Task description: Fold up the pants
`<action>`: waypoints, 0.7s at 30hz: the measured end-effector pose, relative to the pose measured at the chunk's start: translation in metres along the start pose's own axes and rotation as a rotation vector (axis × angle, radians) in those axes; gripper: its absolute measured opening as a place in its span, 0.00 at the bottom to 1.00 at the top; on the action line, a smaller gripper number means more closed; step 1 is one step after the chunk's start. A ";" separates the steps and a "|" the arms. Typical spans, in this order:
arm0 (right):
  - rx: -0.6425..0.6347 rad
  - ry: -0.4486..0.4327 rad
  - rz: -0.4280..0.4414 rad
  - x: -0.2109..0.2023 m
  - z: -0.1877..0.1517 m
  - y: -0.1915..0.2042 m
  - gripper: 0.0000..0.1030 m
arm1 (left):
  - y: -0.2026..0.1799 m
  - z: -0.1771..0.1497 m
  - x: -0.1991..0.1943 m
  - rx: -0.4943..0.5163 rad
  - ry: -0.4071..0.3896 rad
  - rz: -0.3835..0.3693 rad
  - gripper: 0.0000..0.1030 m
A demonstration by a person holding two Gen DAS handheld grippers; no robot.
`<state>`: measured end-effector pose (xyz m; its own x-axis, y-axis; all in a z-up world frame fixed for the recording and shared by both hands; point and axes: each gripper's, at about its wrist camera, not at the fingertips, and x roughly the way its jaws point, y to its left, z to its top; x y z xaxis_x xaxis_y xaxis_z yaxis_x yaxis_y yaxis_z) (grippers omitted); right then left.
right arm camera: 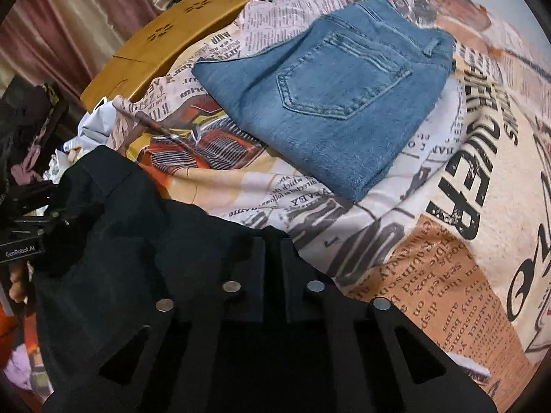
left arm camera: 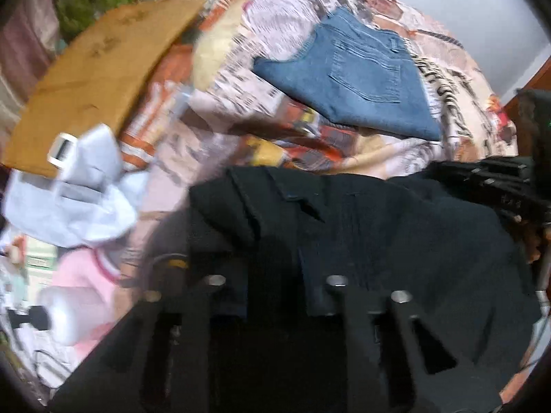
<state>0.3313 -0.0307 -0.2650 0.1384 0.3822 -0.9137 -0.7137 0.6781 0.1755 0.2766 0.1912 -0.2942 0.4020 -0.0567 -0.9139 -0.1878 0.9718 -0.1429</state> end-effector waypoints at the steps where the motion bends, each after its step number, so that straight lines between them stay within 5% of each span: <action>1: -0.004 -0.021 -0.010 -0.004 0.001 0.001 0.03 | 0.002 0.000 -0.003 -0.008 -0.011 0.005 0.18; 7: -0.021 -0.147 -0.065 -0.027 0.013 0.003 0.01 | 0.005 0.006 -0.020 0.043 -0.099 0.181 0.16; 13: 0.057 -0.180 -0.195 -0.036 0.031 -0.007 0.01 | 0.025 0.016 -0.003 -0.007 -0.009 0.170 0.23; 16: 0.134 -0.176 -0.117 -0.051 0.026 -0.021 0.01 | 0.029 0.015 -0.018 -0.035 -0.016 0.150 0.42; 18: 0.138 -0.184 -0.105 -0.067 0.017 -0.022 0.02 | 0.028 0.011 -0.036 -0.033 -0.061 0.157 0.65; 21: 0.132 -0.192 -0.094 -0.092 0.001 -0.018 0.09 | 0.024 0.004 -0.060 -0.029 -0.109 0.164 0.71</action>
<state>0.3323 -0.0778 -0.1843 0.3371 0.4173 -0.8439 -0.5973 0.7877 0.1509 0.2514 0.2184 -0.2412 0.4578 0.1285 -0.8797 -0.2841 0.9588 -0.0078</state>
